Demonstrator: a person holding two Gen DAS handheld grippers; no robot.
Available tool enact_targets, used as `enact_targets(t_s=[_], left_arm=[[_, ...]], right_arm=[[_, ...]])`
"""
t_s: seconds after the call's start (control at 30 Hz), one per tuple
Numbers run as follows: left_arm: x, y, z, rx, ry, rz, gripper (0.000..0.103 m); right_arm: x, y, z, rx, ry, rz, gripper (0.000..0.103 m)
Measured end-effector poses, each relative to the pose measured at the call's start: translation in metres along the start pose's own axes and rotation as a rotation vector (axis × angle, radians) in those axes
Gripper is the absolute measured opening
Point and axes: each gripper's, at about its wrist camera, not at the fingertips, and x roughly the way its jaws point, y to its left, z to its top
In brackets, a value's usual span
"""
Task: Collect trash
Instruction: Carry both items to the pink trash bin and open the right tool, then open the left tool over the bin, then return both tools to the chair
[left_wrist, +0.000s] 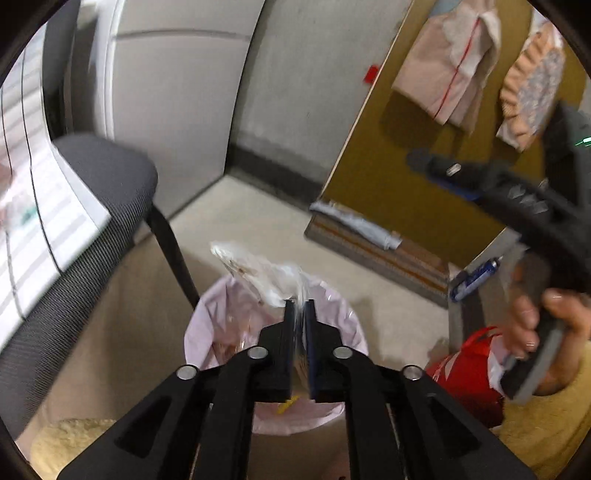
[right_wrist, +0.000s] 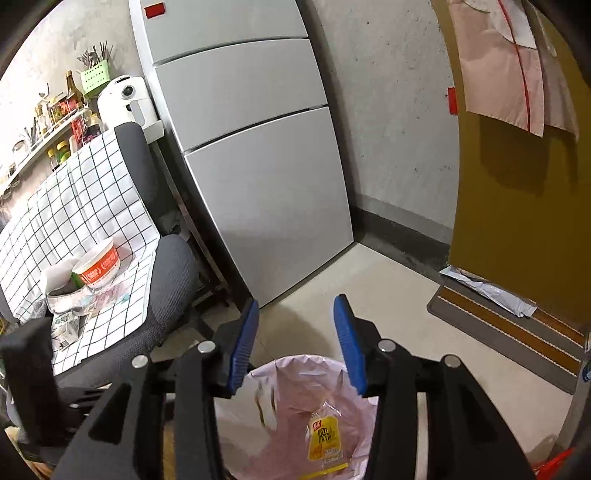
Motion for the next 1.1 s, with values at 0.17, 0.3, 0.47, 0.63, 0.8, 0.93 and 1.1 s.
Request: enact_targets(t_s=[0.17,0.3,0.47,0.63,0.8,0.93,1.1], left_arm=[[-0.010,0.011,-0.004,-0.020,-0.010,0.048,0.016],[-0.045,0.033,-0.009,-0.073,-0.076,0.147,0.018],[-0.100,0.062,-0.025,-0.136,-0.144,0.327,0.027],[-0.163,0.099,-0.056,-0.278,-0.204,0.456,0.038],[-0.215,0.135,-0.088,-0.406,-0.233,0.603,0.042],[-0.253,0.167,-0.114,-0.506,-0.248,0.703,0.046],[-0.276,0.199,-0.133,-0.602,-0.268,0.758,0.046]], right_arm=[[0.003,0.005,-0.002,-0.004,0.024,0.010,0.043],[0.002,0.022,-0.001,-0.020,0.026,0.042,0.043],[-0.001,0.066,-0.002,-0.089,0.027,0.171,0.043],[0.008,0.135,-0.008,-0.200,0.103,0.313,0.043],[0.020,0.218,-0.015,-0.340,0.156,0.448,0.054],[0.039,0.278,-0.024,-0.489,0.172,0.473,0.064],[0.084,0.332,-0.041,-0.638,0.211,0.419,0.064]])
